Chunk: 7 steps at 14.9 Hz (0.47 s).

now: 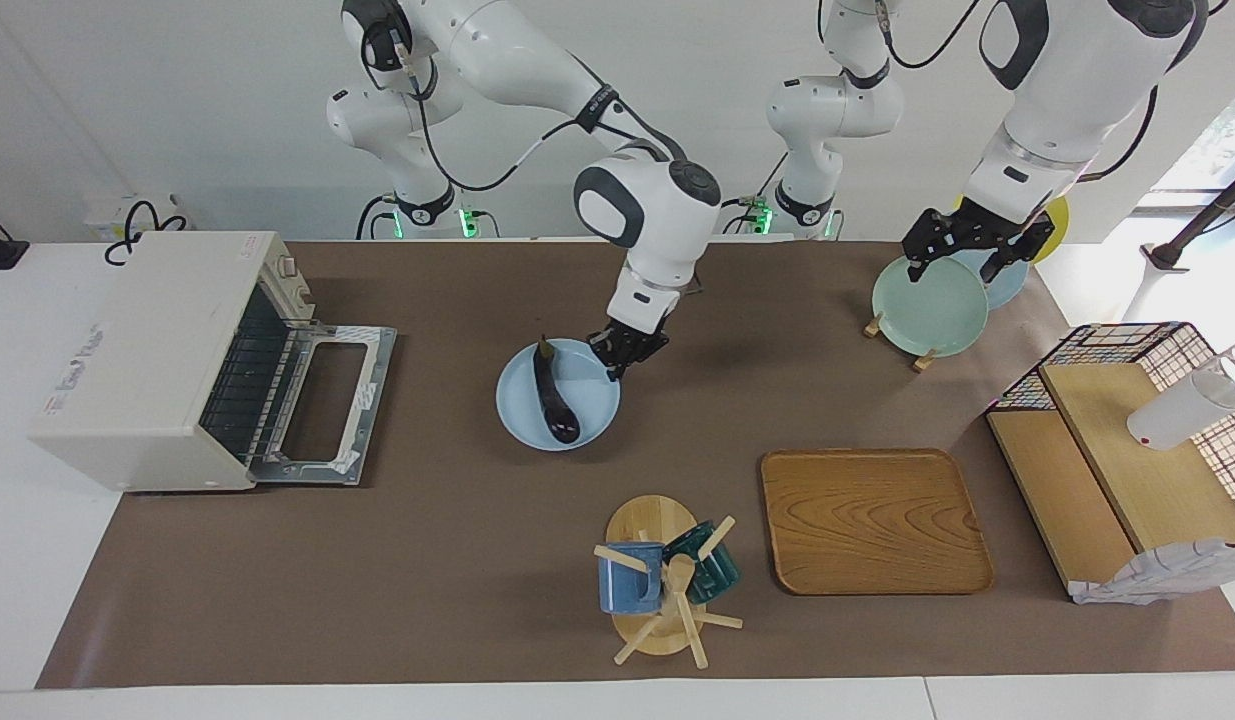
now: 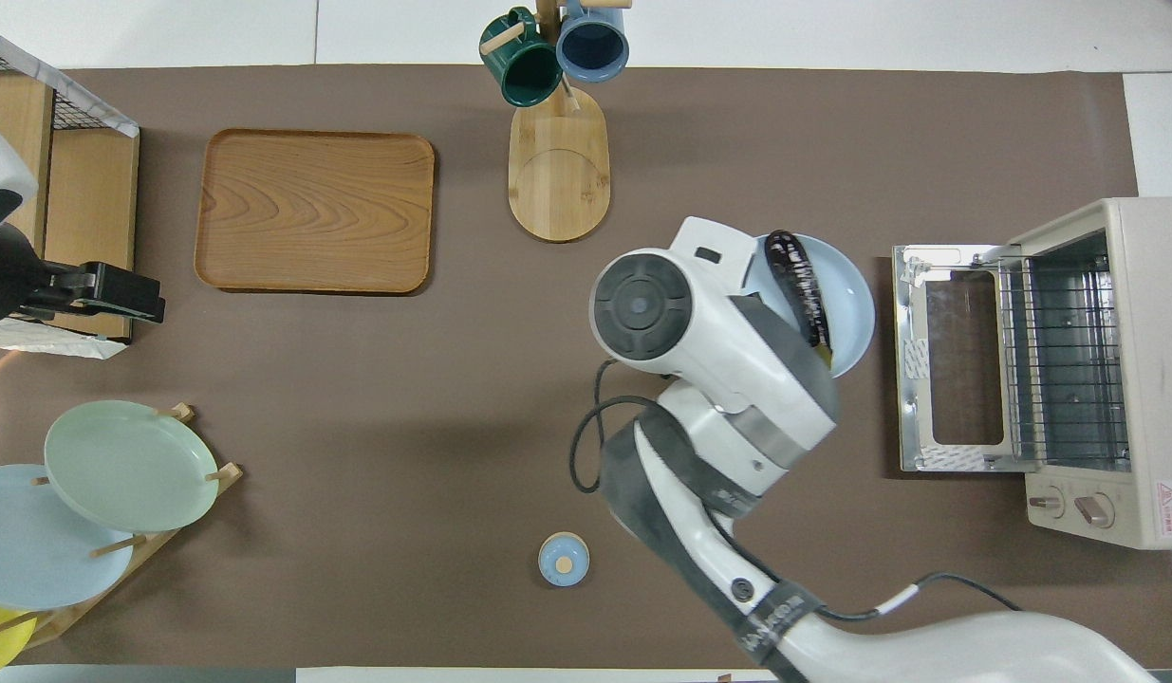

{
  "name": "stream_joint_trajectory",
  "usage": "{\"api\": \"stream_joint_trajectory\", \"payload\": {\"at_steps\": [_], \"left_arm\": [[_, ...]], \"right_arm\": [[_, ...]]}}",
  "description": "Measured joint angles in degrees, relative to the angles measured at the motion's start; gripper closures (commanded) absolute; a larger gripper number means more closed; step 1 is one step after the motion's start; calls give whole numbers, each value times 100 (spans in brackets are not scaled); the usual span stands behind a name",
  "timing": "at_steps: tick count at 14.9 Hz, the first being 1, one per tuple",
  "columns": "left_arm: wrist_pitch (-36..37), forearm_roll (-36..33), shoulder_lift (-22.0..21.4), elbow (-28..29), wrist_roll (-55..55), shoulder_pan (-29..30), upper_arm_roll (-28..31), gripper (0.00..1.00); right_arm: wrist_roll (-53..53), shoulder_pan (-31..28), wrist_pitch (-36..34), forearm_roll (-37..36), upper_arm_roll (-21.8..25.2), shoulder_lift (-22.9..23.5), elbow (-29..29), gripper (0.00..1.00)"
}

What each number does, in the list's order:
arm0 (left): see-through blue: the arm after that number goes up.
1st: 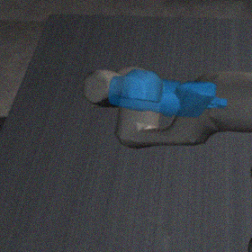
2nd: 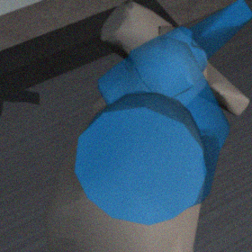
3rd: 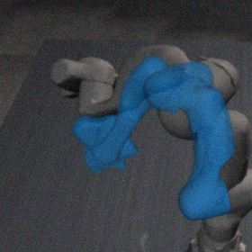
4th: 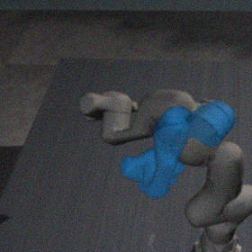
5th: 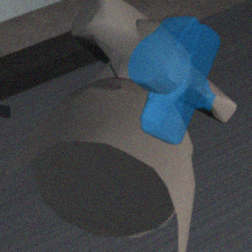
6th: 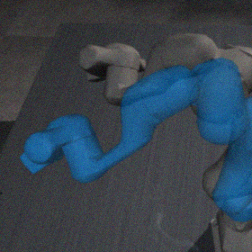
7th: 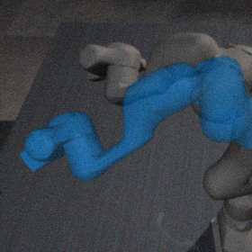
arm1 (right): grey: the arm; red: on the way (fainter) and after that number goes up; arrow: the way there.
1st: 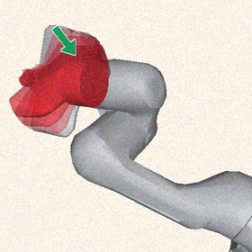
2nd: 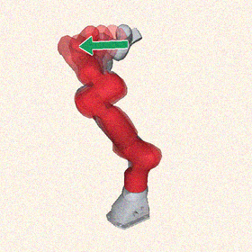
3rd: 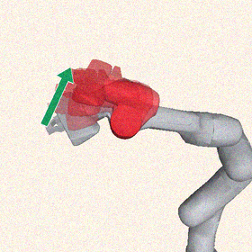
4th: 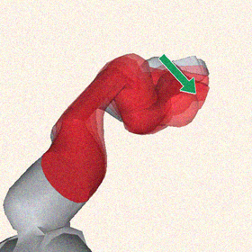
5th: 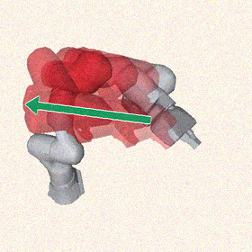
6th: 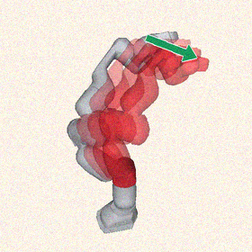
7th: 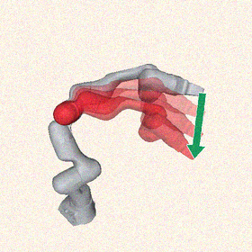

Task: Put eggplant into oven
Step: 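Carry the eggplant with the right gripper into the open oven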

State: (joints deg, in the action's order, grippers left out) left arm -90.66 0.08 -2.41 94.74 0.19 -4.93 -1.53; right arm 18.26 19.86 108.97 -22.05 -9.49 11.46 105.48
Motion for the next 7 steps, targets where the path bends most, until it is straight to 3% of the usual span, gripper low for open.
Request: {"api": "stream_joint_trajectory", "payload": {"at_steps": [3,7], "left_arm": [[0,0,0,0,103,4,42,0],[0,-2,0,0,117,5,53,0]], "right_arm": [[-588,-728,120,0,7,-787,986,100],[-1171,-1573,328,-13,4,-991,1597,100]]}}
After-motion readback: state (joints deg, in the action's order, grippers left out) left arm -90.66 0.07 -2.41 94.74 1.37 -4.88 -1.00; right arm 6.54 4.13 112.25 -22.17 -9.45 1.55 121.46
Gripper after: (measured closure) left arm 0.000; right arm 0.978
